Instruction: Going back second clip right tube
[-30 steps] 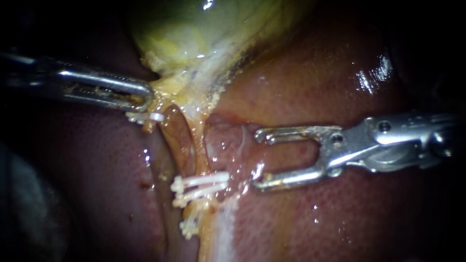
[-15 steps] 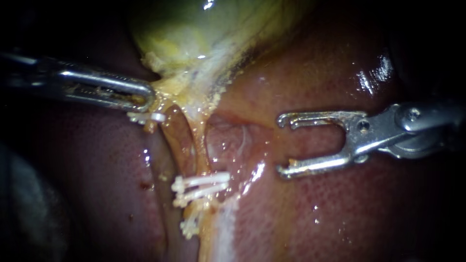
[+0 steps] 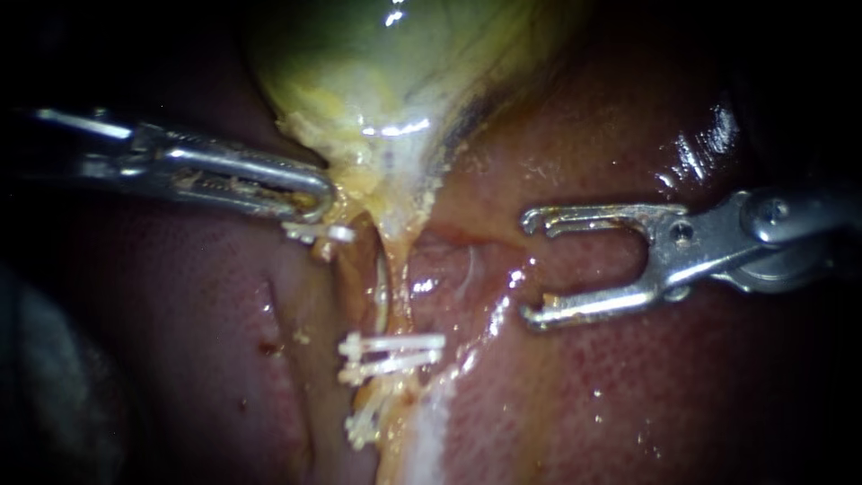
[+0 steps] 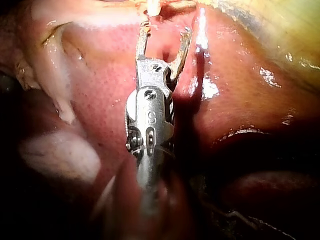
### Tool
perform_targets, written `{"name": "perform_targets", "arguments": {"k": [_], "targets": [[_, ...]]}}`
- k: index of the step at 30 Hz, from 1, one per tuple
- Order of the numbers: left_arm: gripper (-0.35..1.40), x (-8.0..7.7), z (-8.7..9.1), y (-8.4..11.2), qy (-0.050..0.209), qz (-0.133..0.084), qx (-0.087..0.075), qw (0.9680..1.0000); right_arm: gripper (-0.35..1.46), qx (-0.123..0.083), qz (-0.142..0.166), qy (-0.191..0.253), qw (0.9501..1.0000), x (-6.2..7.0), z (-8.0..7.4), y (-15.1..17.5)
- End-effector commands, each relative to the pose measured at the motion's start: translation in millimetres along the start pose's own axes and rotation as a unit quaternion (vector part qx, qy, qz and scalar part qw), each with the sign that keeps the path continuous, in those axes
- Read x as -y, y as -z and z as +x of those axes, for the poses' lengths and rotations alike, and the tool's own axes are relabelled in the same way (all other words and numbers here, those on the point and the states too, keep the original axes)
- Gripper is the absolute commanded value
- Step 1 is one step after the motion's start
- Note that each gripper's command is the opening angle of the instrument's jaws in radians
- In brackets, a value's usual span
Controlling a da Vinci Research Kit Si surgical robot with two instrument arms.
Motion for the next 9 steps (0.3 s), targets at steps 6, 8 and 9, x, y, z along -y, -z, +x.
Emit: {"name": "perform_targets", "arguments": {"k": [6,8,9], "targets": [[-0.35,0.1,-0.1,-0.1,0.000,0.000,0.000,1.0000,0.50,0.000,0.002,0.000,1.0000,0.0,-0.1,0.1],[-0.35,0.2,-0.1,0.0,-0.001,0.000,0.001,1.0000,0.50,0.000,0.002,0.003,1.0000,0.1,0.0,0.1],[-0.35,0.3,-0.2,0.1,-0.001,0.000,0.002,1.0000,0.50,0.000,0.002,0.003,1.0000,0.1,0.0,0.1]]}}
